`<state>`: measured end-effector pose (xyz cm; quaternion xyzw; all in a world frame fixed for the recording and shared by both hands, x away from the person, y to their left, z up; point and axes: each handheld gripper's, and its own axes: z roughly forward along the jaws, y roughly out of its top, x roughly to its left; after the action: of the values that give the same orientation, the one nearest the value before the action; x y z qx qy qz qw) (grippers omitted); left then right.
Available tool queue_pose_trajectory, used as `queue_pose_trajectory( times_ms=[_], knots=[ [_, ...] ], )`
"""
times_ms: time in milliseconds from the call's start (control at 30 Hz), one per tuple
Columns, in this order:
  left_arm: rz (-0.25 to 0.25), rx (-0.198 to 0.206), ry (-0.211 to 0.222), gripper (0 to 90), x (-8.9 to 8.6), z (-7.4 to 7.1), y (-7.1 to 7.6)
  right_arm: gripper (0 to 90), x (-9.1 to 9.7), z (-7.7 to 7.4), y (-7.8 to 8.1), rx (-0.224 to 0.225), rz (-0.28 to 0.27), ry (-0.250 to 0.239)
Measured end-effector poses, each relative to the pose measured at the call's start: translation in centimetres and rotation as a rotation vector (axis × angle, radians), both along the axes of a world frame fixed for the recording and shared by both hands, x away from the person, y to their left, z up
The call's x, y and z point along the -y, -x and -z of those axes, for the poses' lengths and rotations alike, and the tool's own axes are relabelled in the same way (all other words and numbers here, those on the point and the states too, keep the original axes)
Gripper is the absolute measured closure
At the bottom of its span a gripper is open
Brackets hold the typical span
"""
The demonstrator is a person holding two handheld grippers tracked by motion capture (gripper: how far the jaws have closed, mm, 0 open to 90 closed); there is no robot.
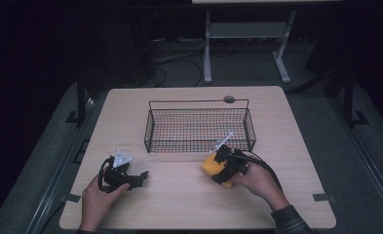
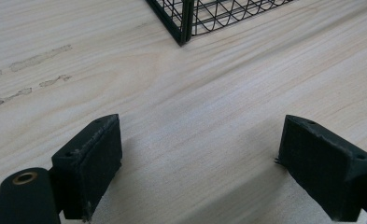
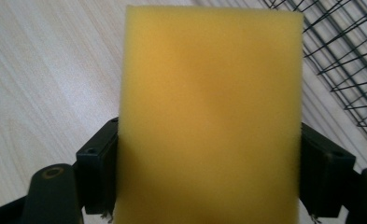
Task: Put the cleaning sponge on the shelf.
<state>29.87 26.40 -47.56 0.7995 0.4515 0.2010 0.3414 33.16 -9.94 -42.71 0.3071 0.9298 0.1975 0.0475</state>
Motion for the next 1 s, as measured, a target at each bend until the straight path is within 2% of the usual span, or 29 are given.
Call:
queue_pose_trajectory(
  times_ms=[233, 500, 1000],
  knots=[
    [0.000, 0.001, -0.001, 12.6, 0.0, 0.0, 0.0, 22.2, 0.6, -0.6, 0.0, 0.001, -0.012, -0.003],
    [-0.001, 0.002, 0.001, 12.6, 0.0, 0.0, 0.0, 22.2, 1.1, -1.3, 0.1, -0.003, 0.000, -0.023],
    [-0.003, 0.001, 0.004, 12.6, 0.0, 0.0, 0.0, 22.3, 2.4, -3.0, -0.1, 0.019, 0.016, -0.047]
  ],
)
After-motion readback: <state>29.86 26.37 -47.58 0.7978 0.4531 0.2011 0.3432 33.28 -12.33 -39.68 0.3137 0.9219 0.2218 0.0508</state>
